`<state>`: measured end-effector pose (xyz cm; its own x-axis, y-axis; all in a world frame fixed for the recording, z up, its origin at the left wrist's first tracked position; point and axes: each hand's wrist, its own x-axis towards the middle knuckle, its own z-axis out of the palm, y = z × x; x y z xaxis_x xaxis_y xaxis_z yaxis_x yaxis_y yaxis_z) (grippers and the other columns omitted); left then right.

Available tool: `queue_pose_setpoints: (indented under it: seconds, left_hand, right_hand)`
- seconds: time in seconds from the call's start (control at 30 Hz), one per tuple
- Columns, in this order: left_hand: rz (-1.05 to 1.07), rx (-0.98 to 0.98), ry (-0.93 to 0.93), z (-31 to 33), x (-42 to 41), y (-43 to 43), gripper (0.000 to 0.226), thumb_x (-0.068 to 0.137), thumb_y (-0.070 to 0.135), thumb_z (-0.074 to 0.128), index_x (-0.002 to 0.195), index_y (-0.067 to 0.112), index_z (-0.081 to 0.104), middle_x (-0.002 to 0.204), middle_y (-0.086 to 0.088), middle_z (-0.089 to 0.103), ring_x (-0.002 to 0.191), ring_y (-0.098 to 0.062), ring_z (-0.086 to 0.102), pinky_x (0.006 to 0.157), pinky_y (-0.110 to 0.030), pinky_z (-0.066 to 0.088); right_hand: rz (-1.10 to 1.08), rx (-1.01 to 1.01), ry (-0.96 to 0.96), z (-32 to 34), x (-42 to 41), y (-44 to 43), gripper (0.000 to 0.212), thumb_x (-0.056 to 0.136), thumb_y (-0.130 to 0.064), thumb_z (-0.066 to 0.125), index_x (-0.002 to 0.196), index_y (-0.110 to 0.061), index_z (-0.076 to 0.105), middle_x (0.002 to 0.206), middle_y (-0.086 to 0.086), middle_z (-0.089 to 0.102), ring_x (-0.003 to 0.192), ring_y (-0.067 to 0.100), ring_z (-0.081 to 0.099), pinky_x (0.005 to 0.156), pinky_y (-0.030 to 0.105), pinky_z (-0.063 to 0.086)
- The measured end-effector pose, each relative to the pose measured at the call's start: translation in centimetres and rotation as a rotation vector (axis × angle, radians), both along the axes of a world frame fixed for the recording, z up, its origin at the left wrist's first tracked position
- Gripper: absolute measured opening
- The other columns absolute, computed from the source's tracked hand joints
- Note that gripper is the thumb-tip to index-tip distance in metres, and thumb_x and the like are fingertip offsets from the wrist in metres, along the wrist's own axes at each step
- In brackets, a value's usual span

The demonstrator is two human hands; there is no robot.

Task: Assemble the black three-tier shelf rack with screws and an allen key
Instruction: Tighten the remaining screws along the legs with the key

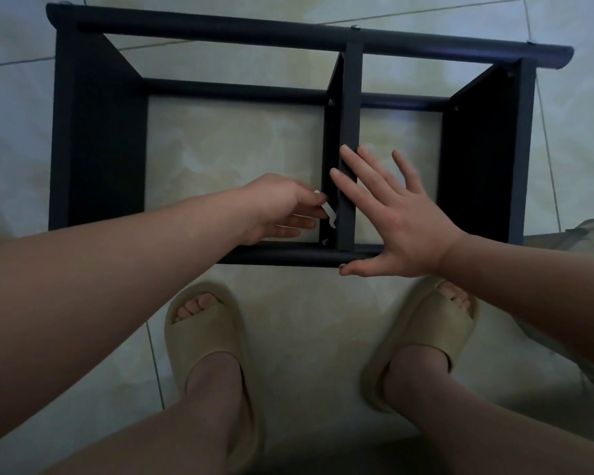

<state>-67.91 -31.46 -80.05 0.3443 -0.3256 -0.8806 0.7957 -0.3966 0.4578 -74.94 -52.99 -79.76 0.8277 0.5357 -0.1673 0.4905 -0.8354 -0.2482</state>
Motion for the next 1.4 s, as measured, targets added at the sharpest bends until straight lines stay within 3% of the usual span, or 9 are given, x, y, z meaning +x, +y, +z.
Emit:
queue_pose_setpoints:
  seconds: [0.13, 0.33, 0.87, 1.27, 1.4]
  left_hand:
    - [-0.013, 0.01, 0.007, 0.1, 0.03, 0.0, 0.019, 0.095, 0.03, 0.063, 0.11, 0.02, 0.069, 0.092, 0.007, 0.078, 0.088, -0.009, 0.069, 0.074, -0.028, 0.05]
    - [-0.012, -0.029, 0.003, 0.24, -0.22, -0.18, 0.01, 0.098, 0.028, 0.061, 0.101, 0.023, 0.069, 0.087, 0.009, 0.077, 0.085, -0.007, 0.069, 0.075, -0.028, 0.048]
    - [-0.043, -0.044, -0.039, 0.43, -0.1, -0.26, 0.006, 0.096, 0.027, 0.064, 0.1, 0.023, 0.067, 0.086, 0.006, 0.077, 0.083, -0.01, 0.069, 0.077, -0.03, 0.048]
    - [-0.07, -0.023, -0.034, 0.62, -0.42, -0.66, 0.014, 0.098, 0.022, 0.06, 0.106, 0.013, 0.066, 0.082, 0.003, 0.076, 0.079, -0.012, 0.07, 0.075, -0.029, 0.05]
    - [-0.067, -0.025, -0.033, 0.71, -0.66, -0.88, 0.013, 0.1, 0.02, 0.056, 0.1, 0.011, 0.066, 0.077, 0.003, 0.075, 0.079, -0.013, 0.068, 0.069, -0.026, 0.05]
  right_hand:
    - [0.005, -0.005, -0.002, -0.02, 0.01, 0.05, 0.118, 0.078, -0.088, 0.045, 0.162, -0.011, 0.015, 0.17, 0.014, 0.005, 0.157, 0.031, 0.003, 0.123, 0.063, 0.006]
    - [0.007, -0.006, 0.009, -0.04, 0.04, 0.09, 0.118, 0.078, -0.089, 0.044, 0.163, -0.012, 0.012, 0.17, 0.014, 0.002, 0.158, 0.031, 0.001, 0.123, 0.063, 0.007]
    - [0.008, -0.014, 0.023, -0.02, 0.09, 0.14, 0.118, 0.078, -0.09, 0.042, 0.162, -0.014, 0.01, 0.17, 0.013, 0.0, 0.158, 0.03, 0.0, 0.123, 0.063, 0.009]
    - [0.0, 0.0, 0.039, 0.06, 0.11, 0.16, 0.119, 0.077, -0.089, 0.045, 0.163, -0.014, 0.012, 0.17, 0.013, 0.001, 0.158, 0.03, -0.001, 0.123, 0.063, 0.009]
    - [-0.002, -0.005, 0.049, 0.14, 0.14, 0.17, 0.118, 0.077, -0.089, 0.046, 0.162, -0.014, 0.012, 0.17, 0.013, 0.001, 0.158, 0.03, -0.001, 0.122, 0.064, 0.011]
